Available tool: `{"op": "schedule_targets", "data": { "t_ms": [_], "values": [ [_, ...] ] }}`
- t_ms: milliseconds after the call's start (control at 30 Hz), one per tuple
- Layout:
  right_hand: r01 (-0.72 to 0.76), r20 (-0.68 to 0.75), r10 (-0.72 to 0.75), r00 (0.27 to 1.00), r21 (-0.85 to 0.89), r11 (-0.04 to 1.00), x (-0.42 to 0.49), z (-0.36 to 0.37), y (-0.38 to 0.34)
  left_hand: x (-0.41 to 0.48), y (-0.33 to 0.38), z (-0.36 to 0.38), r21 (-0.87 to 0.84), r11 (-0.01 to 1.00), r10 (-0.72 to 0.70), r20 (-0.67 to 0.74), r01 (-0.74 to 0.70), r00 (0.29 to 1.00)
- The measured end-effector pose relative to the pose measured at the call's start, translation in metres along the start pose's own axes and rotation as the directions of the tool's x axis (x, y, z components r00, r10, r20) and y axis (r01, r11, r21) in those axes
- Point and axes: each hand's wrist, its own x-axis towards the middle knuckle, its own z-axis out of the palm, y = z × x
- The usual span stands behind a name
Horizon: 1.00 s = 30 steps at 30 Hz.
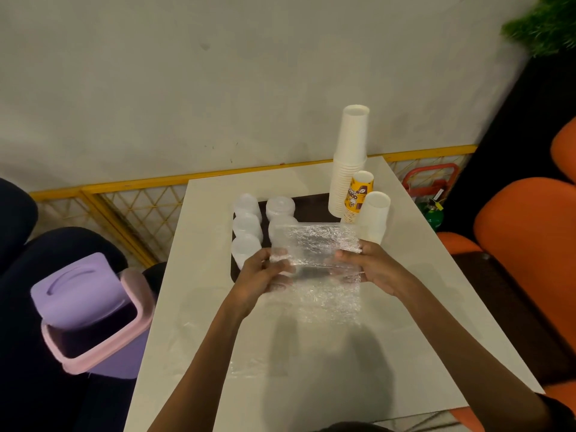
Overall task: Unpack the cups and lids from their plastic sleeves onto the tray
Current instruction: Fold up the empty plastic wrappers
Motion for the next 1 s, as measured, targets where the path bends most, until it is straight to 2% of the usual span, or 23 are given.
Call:
{"op": "schedule_targets", "data": {
  "t_ms": [100, 200, 367, 467, 567, 667, 767, 867, 1000],
  "values": [
    [-0.016, 0.115, 0.013, 0.993, 0.022, 1.000, -0.004, -0.001, 0.003, 0.001, -0.002, 0.000, -0.044, 0.998, 0.036, -0.038, -0.038, 0.999],
    [-0.037, 0.169, 0.036, 0.985, 0.002, 0.999, -0.005, -0.001, 0.010, 0.004, -0.008, -0.001, -0.041, 0.998, 0.054, -0.055, -0.056, 0.997],
    [0.002, 0.024, -0.003, 1.000, 0.044, 0.999, -0.001, 0.001, 0.013, 0.006, -0.017, -0.002, -0.075, 0.993, 0.082, -0.072, -0.087, 0.994],
    [0.020, 0.024, -0.023, 0.999, 0.112, 0.994, -0.004, 0.002, 0.014, 0.006, -0.019, -0.005, -0.087, 0.990, 0.104, -0.097, -0.113, 0.990],
    [-0.078, 0.052, 0.064, 0.997, 0.363, 0.928, -0.004, 0.005, 0.020, 0.006, -0.023, -0.010, -0.154, 0.981, 0.102, -0.090, -0.115, 0.991],
    [-0.287, 0.167, 0.237, 0.957, 0.432, 0.855, -0.002, 0.009, 0.027, 0.006, -0.028, -0.013, -0.123, 0.982, 0.128, -0.113, -0.142, 0.985],
    [-0.353, 0.202, 0.297, 0.933, 0.369, 0.859, 0.006, 0.015, 0.032, 0.005, -0.032, -0.020, -0.060, 0.984, 0.160, -0.125, -0.169, 0.979],
    [-0.297, 0.139, 0.269, 0.953, 0.253, 0.921, 0.014, 0.026, 0.030, -0.002, -0.033, -0.029, -0.075, 0.984, 0.153, -0.114, -0.162, 0.982],
    [-0.212, 0.123, 0.200, 0.972, 0.091, 0.973, 0.024, 0.038, 0.023, -0.014, -0.031, -0.048, -0.186, 0.981, 0.055, -0.002, -0.055, 0.998]
  ]
}}
